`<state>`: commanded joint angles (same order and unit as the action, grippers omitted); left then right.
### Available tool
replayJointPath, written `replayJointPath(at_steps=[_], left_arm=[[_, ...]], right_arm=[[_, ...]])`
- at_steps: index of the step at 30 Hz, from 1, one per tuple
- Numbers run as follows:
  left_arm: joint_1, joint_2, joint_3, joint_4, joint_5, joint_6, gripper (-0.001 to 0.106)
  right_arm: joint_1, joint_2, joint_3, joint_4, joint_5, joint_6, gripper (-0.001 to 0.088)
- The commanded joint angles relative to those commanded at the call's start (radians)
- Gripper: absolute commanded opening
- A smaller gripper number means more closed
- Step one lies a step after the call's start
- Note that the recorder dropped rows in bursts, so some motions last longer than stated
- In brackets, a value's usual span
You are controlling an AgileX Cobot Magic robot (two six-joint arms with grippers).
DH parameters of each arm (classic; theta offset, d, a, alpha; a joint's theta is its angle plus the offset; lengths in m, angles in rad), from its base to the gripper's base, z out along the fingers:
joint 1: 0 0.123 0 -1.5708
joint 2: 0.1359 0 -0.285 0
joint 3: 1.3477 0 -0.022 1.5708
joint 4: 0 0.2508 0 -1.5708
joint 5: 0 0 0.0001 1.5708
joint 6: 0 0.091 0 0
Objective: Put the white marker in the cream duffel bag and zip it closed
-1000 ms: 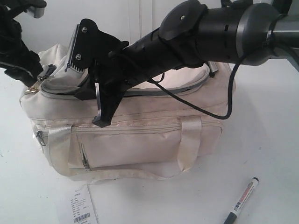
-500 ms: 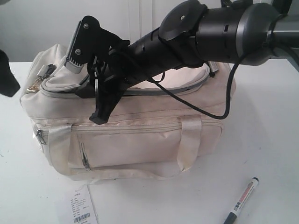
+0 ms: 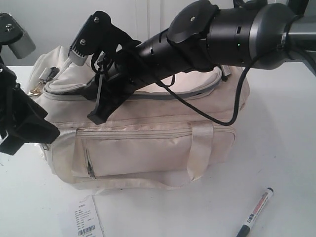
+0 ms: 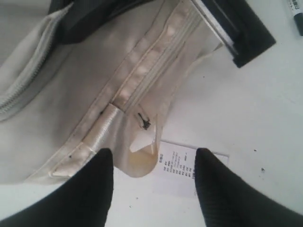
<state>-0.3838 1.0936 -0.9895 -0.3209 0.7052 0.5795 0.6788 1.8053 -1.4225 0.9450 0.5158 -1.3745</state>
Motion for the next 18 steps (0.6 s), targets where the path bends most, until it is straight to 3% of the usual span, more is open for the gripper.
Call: replayJointPath(at_steps=[3, 6, 13, 15, 18], left_arm=[[0.000, -0.004, 0.000, 0.007, -0.094, 0.034, 0.056], [0.000, -0.007, 0.000, 0.007, -0.169, 0.216, 0.056], [0.000, 0.025, 0.000, -0.022, -0.213, 0.680, 0.056], [0.000, 0.034, 0.000, -0.113, -0.218, 0.772, 0.056], [0.000, 0.064, 0.000, -0.136, -0.226, 0.864, 0.056]], right_arm=[[0.000, 0.000, 0.000, 0.000, 0.000, 0.000, 0.0066], [0.000, 0.000, 0.000, 0.000, 0.000, 0.000, 0.0068], [0.000, 0.000, 0.000, -0.002, 0.002, -0.002, 0.0068], [0.000, 0.000, 0.000, -0.002, 0.002, -0.009, 0.0068], [0.000, 0.000, 0.000, -0.002, 0.002, -0.009, 0.0068]])
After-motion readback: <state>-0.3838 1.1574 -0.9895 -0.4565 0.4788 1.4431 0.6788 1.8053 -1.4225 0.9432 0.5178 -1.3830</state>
